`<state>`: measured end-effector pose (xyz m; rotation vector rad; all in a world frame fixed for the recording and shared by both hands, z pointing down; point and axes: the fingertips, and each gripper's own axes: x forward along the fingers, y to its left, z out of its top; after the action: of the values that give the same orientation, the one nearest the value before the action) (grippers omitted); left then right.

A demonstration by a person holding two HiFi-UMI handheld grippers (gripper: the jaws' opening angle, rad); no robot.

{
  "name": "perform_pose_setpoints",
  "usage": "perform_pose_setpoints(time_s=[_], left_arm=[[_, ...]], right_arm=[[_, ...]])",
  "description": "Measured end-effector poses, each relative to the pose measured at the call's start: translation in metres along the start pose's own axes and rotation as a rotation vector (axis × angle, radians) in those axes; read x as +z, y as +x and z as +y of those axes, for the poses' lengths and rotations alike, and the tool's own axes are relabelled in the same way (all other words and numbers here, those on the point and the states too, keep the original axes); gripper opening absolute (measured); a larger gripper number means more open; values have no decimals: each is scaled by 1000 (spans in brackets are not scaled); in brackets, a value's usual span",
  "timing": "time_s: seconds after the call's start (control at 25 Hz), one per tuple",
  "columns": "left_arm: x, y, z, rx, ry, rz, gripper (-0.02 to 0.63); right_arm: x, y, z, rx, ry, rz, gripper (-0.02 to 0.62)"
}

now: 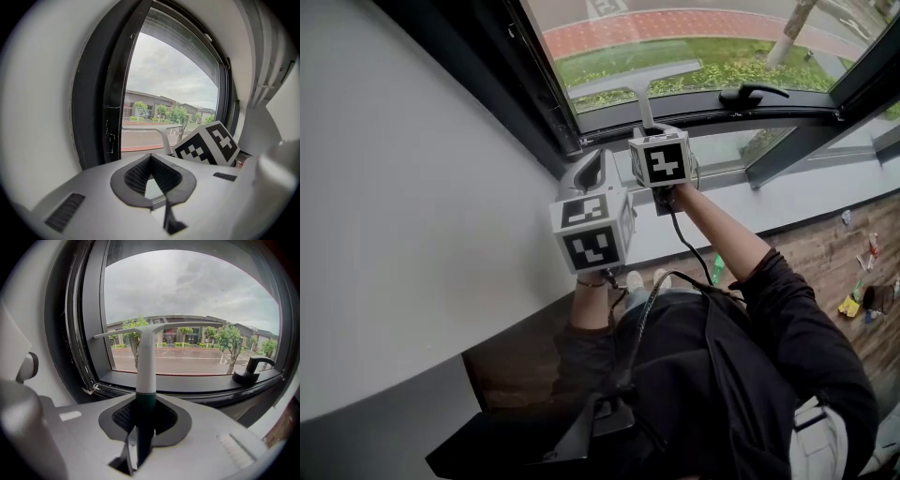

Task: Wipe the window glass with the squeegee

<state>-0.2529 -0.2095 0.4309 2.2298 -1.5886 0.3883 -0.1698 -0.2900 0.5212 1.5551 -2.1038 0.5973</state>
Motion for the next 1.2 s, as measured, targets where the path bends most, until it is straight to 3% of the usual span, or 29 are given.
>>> perform_pose_setpoints(time_s=[0.76, 1.2], left_arm=[[-11, 4, 3, -2, -6, 23, 0], [-12, 5, 1, -5, 0, 31, 0]], right_arm=[[-16, 2, 2, 15, 12, 31, 54], [-30, -1, 3, 34, 28, 108, 54]])
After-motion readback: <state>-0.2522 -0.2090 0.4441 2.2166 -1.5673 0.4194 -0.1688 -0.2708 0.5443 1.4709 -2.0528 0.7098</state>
